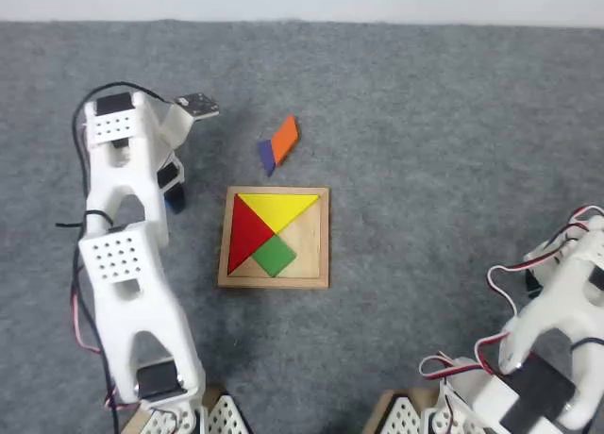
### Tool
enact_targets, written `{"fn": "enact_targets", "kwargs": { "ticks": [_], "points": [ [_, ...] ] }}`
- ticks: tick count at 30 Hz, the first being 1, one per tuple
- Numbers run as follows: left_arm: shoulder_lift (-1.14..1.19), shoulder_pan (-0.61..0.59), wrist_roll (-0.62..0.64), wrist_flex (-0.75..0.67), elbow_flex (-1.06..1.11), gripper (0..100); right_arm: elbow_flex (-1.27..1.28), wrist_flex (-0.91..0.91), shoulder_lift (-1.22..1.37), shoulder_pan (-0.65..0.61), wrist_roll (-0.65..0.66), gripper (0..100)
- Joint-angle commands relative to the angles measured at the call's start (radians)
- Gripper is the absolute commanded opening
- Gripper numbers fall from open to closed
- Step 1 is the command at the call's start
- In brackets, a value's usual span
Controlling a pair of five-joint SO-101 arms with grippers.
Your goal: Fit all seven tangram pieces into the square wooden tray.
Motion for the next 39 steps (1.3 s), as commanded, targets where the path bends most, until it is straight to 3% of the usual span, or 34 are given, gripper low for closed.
{"fn": "enact_targets", "kwargs": {
  "ticks": [1,21,29,33,39],
  "points": [
    [-0.114,0.006,-0.051,0.038,0.177,8,-0.012,-0.015,-0.048,-0.013,0.011,3.2],
    [-0.430,0.018,-0.100,-0.014,0.572,3,-0.012,-0.013,-0.048,-0.010,0.011,3.2],
    [-0.727,0.028,0.060,0.008,0.650,1,-0.012,-0.013,-0.048,-0.012,0.011,3.2],
    [-0.901,0.089,0.273,0.006,0.816,1,-0.012,-0.013,-0.048,-0.012,0.011,3.2],
    [-1.115,0.230,0.930,-0.123,1.020,2,-0.011,-0.012,-0.048,-0.012,0.011,3.2]
  ]
}}
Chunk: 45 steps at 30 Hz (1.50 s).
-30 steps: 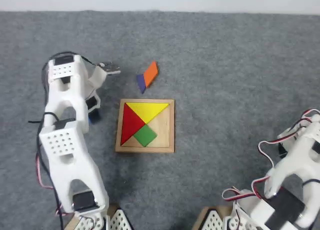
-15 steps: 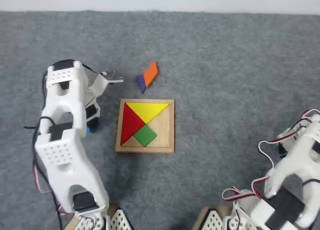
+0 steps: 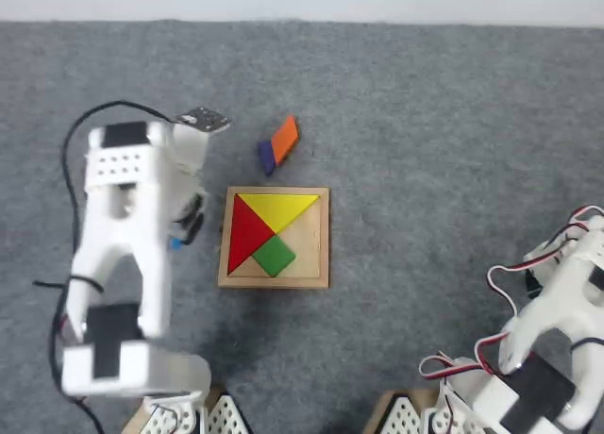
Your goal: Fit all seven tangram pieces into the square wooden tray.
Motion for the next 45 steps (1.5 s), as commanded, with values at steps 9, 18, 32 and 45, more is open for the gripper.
{"fn": "enact_targets", "kwargs": {
  "ticks": [9,18,32,45],
  "points": [
    [-0.146,0.482,0.692,-0.367,0.259,2,-0.011,-0.013,-0.048,-0.010,0.011,3.2],
    [0.061,0.523,0.861,-0.578,0.251,1,-0.011,-0.013,-0.048,-0.012,0.011,3.2],
    [-0.608,0.261,0.770,-0.563,0.450,1,-0.043,0.016,-0.065,-0.157,0.086,3.1],
    [-0.876,-0.120,0.443,-1.303,1.084,1,-0.068,-0.085,-0.140,-1.290,0.206,2.7]
  ]
}}
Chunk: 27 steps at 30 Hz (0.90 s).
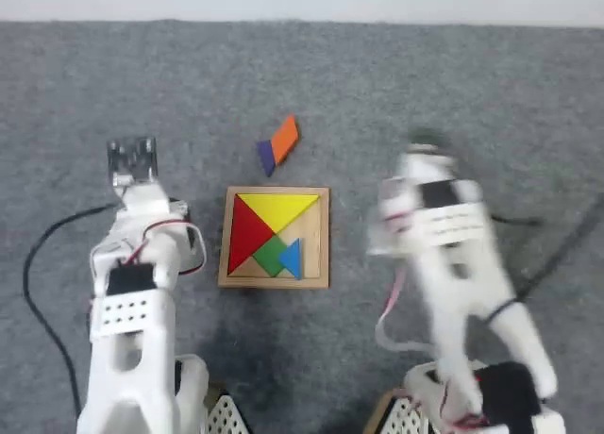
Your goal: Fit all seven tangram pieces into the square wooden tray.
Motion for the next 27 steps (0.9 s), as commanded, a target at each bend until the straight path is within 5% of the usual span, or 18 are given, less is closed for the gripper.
{"fn": "enact_targets", "kwargs": {
  "ticks": [1,6,12,27],
  "points": [
    [-0.037,-0.063,-0.035,-0.219,0.082,1,-0.060,-0.120,-0.048,-0.272,0.012,2.7],
    [-0.037,-0.069,-0.035,-0.213,0.084,1,-0.074,-0.259,0.064,-0.389,0.009,2.6],
    [-0.038,-0.069,-0.035,-0.213,0.084,1,-0.241,-0.182,0.248,-0.427,-0.057,0.9],
    [-0.043,-0.069,-0.035,-0.213,0.088,1,-0.358,-0.191,0.467,-0.351,-0.038,0.8]
  ]
}}
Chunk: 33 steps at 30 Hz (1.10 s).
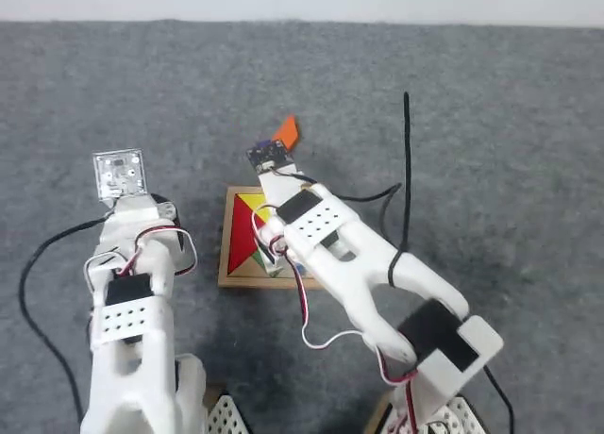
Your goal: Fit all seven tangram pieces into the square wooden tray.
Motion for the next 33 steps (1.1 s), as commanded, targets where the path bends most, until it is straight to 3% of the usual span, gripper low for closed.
{"fn": "enact_targets", "kwargs": {
  "ticks": [1,15,26,33],
  "points": [
    [-0.034,-0.006,-0.009,-0.025,-0.005,1,-0.074,-0.002,0.010,0.033,0.023,0.8],
    [-0.029,-0.006,-0.012,-0.025,-0.004,1,-0.275,0.035,0.214,0.068,0.229,0.8],
    [-0.028,-0.003,-0.014,-0.023,-0.004,1,-0.319,0.102,0.223,0.087,0.229,0.9],
    [-0.028,0.000,-0.014,-0.021,-0.004,1,-0.319,0.127,0.090,0.096,0.227,0.9]
  ]
}}
